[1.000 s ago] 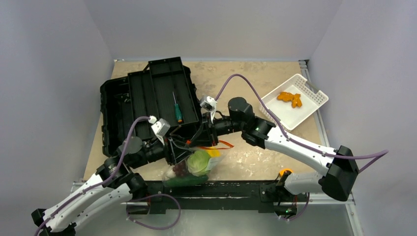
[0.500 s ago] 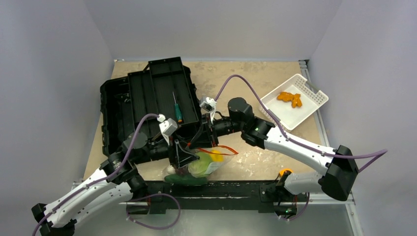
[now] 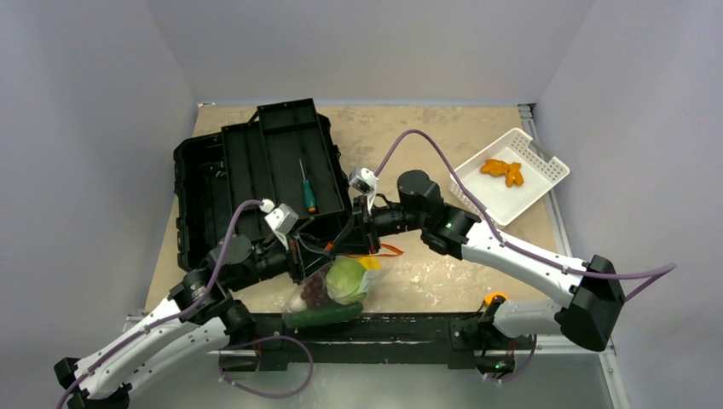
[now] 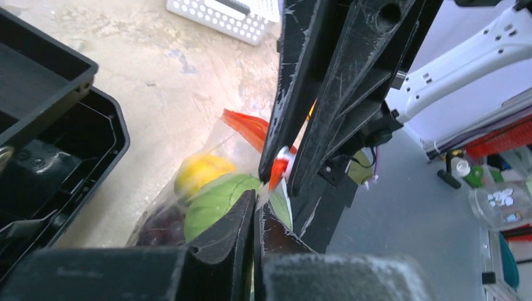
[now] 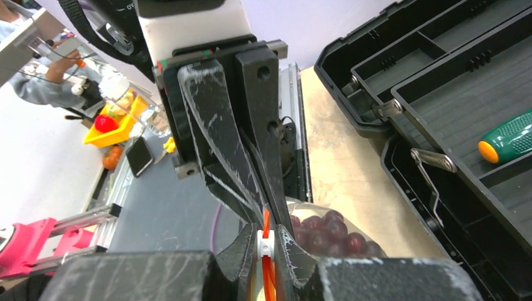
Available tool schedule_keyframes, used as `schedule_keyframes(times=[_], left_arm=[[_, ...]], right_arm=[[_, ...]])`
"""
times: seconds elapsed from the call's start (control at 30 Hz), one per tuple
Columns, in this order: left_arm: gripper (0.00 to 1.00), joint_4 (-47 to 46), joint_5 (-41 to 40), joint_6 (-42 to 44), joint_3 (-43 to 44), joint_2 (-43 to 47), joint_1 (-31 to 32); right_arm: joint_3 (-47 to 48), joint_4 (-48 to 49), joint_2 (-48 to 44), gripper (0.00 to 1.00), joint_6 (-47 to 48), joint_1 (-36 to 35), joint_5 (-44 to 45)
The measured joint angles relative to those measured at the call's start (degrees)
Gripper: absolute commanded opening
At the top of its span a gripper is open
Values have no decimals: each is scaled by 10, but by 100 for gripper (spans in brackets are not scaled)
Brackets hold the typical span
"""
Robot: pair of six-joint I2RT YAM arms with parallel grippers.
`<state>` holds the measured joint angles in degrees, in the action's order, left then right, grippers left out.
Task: Place the food in the zip-top bag and seal the zipper
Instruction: Zip the zipper food storage bag at the center of the board.
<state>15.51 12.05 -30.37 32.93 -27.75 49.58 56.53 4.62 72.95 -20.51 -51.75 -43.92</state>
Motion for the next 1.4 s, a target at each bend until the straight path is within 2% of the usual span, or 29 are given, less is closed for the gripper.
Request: schedule_keyframes(times=[0.23,0.97,1.17,1.2,1.27,1.4], left_arm=[[0,-12,-37,-19,-42,98,0],[1,25,-50,-20,-43,135,0],[64,31,-21,-19,-9,83,-1],[71,28,-12,-18,0,72,-1],[76,21,11,-20,15,53,-1],[77,6,44,-20,35,23,-1]], right_arm=[[-22,-26,-44,0,53,-1,27],[-83,-17,-78,0,100,4,6],[-83,-16,-76,0,96,5,-11],[-83,-16,-74,0,96,5,-14],[-83,-15,-70,0,94,5,-22],[-83,-8,-61,0,89,5,-30]])
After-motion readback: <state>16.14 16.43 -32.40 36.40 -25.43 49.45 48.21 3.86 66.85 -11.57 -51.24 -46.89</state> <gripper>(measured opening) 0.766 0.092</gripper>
